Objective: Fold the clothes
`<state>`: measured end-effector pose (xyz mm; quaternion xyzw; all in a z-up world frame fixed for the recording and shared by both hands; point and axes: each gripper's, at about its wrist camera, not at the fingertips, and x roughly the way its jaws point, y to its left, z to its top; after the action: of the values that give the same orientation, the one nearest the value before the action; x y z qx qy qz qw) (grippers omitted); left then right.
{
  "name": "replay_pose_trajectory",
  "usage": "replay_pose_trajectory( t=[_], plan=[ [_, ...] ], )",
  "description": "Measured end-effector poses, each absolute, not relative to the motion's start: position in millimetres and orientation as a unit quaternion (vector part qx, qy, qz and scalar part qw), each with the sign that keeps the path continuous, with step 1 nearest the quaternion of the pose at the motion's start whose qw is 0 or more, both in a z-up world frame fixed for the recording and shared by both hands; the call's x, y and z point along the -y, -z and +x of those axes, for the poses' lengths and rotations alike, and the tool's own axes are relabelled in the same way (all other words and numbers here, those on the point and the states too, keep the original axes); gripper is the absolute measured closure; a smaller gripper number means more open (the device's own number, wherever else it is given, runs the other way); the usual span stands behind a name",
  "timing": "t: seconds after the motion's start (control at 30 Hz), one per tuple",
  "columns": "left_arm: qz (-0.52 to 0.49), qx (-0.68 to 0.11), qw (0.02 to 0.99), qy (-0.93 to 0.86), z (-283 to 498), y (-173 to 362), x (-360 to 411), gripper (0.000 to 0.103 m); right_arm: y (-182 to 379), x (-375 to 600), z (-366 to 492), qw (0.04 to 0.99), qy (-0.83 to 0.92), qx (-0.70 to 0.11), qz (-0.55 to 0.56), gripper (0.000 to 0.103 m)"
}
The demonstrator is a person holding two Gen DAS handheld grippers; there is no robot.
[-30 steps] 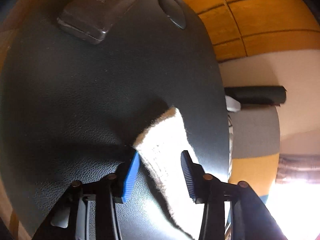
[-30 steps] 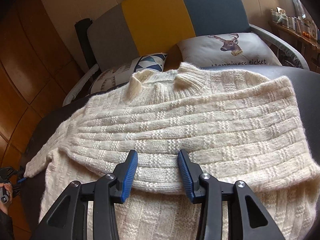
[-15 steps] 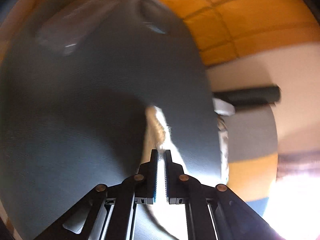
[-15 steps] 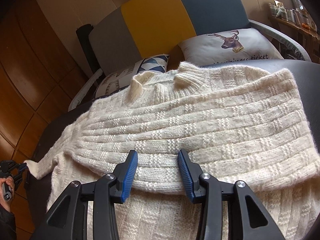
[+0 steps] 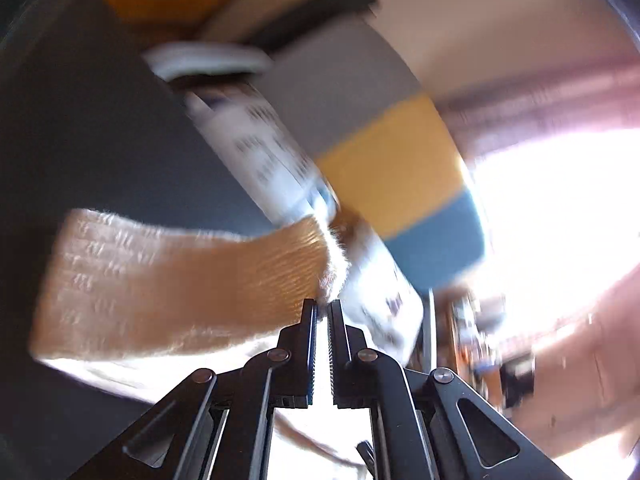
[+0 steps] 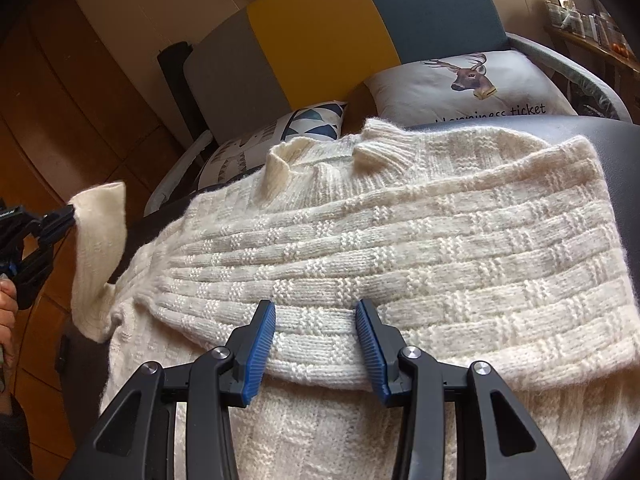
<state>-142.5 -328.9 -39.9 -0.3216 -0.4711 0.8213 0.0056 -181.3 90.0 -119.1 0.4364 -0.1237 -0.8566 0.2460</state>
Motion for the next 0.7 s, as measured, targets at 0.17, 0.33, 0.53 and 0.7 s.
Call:
replay_pose_trajectory(
  t=[0.17,0.33,0.53,0.7],
  plan=[
    [-0.386,0.433,0.046,-0.813,-183.5,67.6,261.4,0.098,115.3,-96.6,-185.1,0.251,0.841,0.149,0.456,0.06],
    [-0.436,0.406,0.057,-0.801,-195.9,92.8,206.8,0.098,91.8,-98.0,-186.1,0.312,0.815,0.228,0.431,0.06],
    [-0.4,0.48,0.099,-0.774,-168.0,89.1,220.4,0.081,104.8,-48.6,-207.8,0.392,0.716,0.326,0.476,0.06],
    [-0.363,0.524,0.1,-0.764,-119.4,78.4,263.8,0.073,137.9,-14.4,-220.1,0.362,0.668,0.382,0.527,0.06]
  ],
)
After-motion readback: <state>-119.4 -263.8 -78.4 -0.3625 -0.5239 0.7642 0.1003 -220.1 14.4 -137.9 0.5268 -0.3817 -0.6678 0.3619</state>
